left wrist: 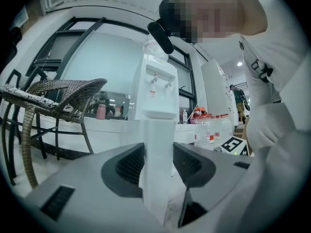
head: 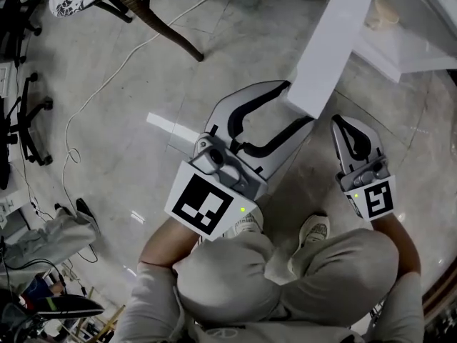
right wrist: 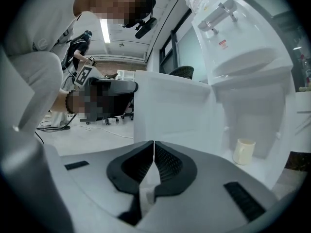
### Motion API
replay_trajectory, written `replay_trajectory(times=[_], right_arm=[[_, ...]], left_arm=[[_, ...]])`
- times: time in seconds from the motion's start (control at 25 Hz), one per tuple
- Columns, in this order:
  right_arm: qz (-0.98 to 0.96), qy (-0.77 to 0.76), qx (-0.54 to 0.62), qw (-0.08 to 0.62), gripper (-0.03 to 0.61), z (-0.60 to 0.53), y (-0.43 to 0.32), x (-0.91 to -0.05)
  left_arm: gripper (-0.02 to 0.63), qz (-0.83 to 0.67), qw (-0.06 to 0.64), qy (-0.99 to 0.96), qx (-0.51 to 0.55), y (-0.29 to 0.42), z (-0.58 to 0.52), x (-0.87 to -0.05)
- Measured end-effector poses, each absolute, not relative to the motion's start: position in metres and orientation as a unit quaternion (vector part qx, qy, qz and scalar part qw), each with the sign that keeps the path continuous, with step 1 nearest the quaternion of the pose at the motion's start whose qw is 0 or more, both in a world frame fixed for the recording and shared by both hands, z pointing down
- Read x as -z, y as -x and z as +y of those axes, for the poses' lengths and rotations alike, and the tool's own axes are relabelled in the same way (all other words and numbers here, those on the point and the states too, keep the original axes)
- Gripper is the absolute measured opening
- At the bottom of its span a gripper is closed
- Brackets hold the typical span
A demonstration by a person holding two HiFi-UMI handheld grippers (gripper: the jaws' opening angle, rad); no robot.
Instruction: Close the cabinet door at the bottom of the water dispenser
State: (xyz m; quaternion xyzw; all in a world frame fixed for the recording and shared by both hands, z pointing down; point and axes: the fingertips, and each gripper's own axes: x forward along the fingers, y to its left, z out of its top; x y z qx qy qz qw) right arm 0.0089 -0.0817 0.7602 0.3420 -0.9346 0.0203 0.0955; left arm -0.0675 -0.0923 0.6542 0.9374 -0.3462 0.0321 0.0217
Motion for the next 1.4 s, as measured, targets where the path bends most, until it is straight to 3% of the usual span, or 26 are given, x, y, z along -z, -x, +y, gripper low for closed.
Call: replay_trajectory(times=[0.32, 0.48, 0.84, 1.4], right_arm=[[-0.934, -0.345, -0.030, 0.084, 0.020, -0.073, -0.015, -0.767], [-0.936, -0.340, -0.025, 0.089, 0.112, -0.067, -0.020, -0.772], [-0.935, -0.342, -0.027, 0.087, 0.179, -0.062, -0.023, -0.779], [-0.898, -0.435, -0.017, 0.062, 0.201, -0.080, -0.077, -0.767]], left_arm=[[0.206, -0.325, 0.015, -0.945, -0.019, 0.037, -0.083, -0.654], [0.209, -0.328, 0.011, -0.944, -0.013, 0.031, -0.079, -0.654], [0.181, -0.268, -0.008, -0.963, -0.011, -0.010, -0.065, -0.655], [0.175, -0.179, -0.019, -0.984, -0.018, -0.075, -0.056, -0.656]])
